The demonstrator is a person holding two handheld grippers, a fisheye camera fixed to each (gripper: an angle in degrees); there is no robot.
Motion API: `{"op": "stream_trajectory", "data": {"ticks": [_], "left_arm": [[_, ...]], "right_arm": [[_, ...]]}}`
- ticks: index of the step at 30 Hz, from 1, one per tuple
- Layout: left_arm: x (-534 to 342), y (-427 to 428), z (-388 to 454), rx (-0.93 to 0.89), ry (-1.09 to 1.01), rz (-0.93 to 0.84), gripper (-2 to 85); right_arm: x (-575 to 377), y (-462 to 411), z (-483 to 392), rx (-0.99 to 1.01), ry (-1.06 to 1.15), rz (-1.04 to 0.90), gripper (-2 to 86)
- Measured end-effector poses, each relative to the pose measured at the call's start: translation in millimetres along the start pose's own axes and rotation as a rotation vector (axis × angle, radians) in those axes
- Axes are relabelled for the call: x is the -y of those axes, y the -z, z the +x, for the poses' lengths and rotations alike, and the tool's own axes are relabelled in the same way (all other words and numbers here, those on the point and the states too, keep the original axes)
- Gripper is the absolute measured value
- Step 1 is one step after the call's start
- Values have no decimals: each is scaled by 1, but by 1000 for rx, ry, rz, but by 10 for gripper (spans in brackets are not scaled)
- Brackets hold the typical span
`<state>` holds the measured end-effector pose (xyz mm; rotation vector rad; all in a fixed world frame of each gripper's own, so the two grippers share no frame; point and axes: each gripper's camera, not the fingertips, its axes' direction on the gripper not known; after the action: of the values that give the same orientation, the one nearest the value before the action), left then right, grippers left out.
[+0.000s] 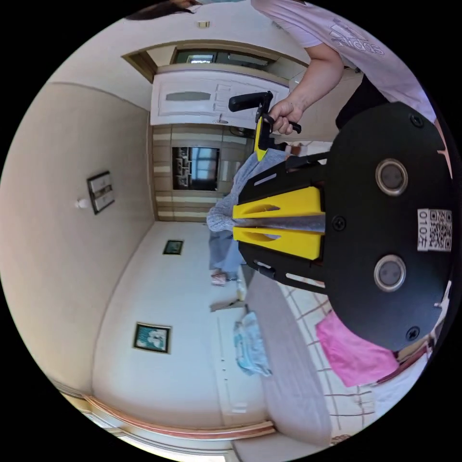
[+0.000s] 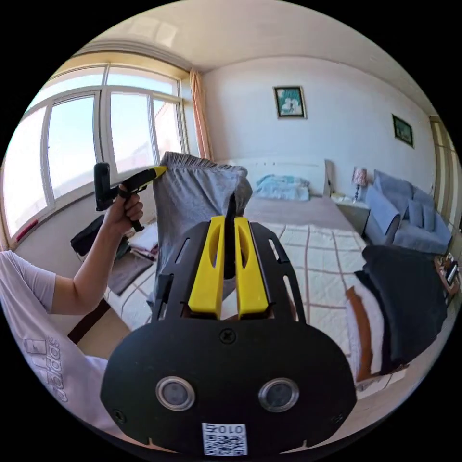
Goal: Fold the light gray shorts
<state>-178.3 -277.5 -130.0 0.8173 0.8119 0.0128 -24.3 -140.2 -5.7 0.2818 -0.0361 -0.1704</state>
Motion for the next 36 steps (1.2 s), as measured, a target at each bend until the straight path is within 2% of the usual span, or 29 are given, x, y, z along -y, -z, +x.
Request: {"op": "stream_trajectory", "data": {"ticks": [3, 6, 10, 12, 14, 15, 17, 18, 20, 25, 30, 34, 36], "left_arm": [[36, 8, 19, -61, -66, 75, 14], [18, 8, 41, -56, -112, 55, 15], [-87, -22, 45, 19, -70, -244, 16], [-157, -37, 40, 37, -14, -429, 17], [-253, -40, 35, -8, 129, -634, 18], [-275, -38, 35, -27, 169, -677, 18], [-344, -18, 31, -22, 351, -809, 18], [-353, -8, 29, -14, 399, -784, 19], [-369, 32, 25, -11, 549, -626, 19], [-341, 53, 38, 49, 433, -519, 26], [-317, 19, 66, 35, 265, -595, 76], [-329, -22, 87, -47, 233, -673, 106], [-332, -34, 93, -42, 237, -699, 115]], "right_arm": [[17, 57, -9, -9, 28, 107, 52], [-7, 70, -17, -40, 29, 60, 52], [-85, 28, -8, 5, -38, -167, 51], [-167, -17, -2, 139, -102, -391, 50], [-234, -42, -9, 190, -135, -562, 47], [-274, -51, -15, 227, -153, -640, 42], [-315, -54, -19, 281, -212, -700, 37], [-329, -49, -18, 303, -253, -689, 35], [-333, -42, -10, 307, -298, -645, 36], [-296, -54, -4, 311, -253, -548, 63], [-277, -118, -40, 305, -124, -634, 105], [-276, -163, -60, 378, -108, -745, 83], [-270, -159, -90, 374, -44, -727, 58]]}}
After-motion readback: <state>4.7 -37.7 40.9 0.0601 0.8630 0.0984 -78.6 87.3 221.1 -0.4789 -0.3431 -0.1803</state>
